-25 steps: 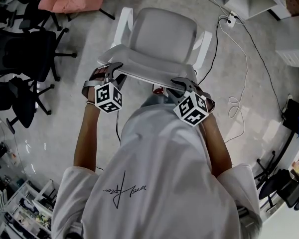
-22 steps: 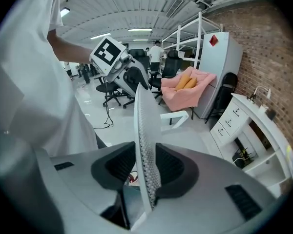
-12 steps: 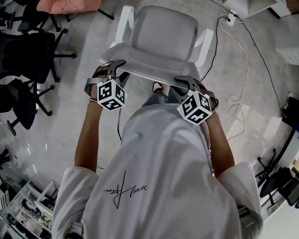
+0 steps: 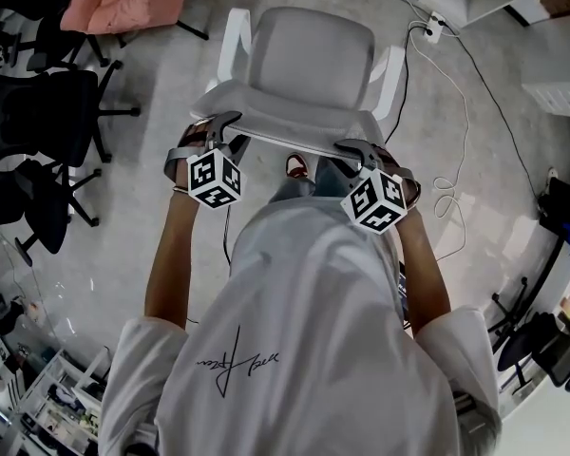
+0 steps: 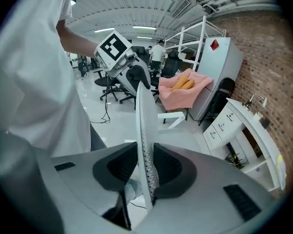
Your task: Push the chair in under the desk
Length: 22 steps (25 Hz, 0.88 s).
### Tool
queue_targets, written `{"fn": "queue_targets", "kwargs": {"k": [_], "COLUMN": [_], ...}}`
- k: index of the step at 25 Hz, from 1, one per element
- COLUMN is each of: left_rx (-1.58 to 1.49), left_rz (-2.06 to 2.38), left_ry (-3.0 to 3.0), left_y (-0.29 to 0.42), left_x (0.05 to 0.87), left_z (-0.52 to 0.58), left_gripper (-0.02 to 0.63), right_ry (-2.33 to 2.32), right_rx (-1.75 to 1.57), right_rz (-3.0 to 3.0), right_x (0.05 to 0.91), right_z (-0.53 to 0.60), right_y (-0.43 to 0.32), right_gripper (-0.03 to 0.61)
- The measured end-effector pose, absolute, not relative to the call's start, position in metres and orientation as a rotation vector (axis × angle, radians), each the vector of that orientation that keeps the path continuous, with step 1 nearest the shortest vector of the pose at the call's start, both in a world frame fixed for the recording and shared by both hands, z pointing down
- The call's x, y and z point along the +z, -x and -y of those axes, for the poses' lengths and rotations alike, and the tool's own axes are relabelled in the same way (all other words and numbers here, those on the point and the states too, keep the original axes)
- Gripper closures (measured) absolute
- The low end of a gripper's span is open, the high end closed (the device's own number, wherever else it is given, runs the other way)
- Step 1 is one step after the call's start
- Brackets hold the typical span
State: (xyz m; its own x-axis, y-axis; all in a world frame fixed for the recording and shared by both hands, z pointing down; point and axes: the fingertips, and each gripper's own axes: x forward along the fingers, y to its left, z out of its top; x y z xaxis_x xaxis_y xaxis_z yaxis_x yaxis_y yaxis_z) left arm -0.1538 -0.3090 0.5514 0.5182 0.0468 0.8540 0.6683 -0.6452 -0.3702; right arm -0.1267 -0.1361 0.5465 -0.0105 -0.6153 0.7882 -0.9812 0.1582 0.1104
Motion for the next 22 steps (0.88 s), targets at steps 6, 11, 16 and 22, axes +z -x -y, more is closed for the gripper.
{"fn": "queue_targets", "kwargs": {"k": [6, 11, 16, 22], "left_rx": [-1.14, -1.149, -1.149, -1.143], "left_rz": [0.575, 0.577, 0.59, 0.616], "left_ry": [2.054, 2.051, 2.05, 2.039], "left_y": [0.138, 0.125, 0.111, 0.093], "left_x": [0.551, 0.551, 0.552, 0.552], "left_z": [0.299, 0.295, 0.294, 0.287], "left_gripper": [0.435, 0.434, 0.434, 0.436], "right_ry": [-1.547, -1.546, -1.55, -1.559], "right_rx": [0.596, 0.6, 0.606, 0.615], "right_rz": [1.699, 1.705, 1.701, 1.69], "right_x": [0.547, 0.546, 0.547, 0.547], "right_z": [0.126, 0.122, 0.12, 0.114], "right_y": [0.11, 0.099, 0.086, 0.069], "right_gripper": [0.46, 0.46, 0.46, 0.46]}}
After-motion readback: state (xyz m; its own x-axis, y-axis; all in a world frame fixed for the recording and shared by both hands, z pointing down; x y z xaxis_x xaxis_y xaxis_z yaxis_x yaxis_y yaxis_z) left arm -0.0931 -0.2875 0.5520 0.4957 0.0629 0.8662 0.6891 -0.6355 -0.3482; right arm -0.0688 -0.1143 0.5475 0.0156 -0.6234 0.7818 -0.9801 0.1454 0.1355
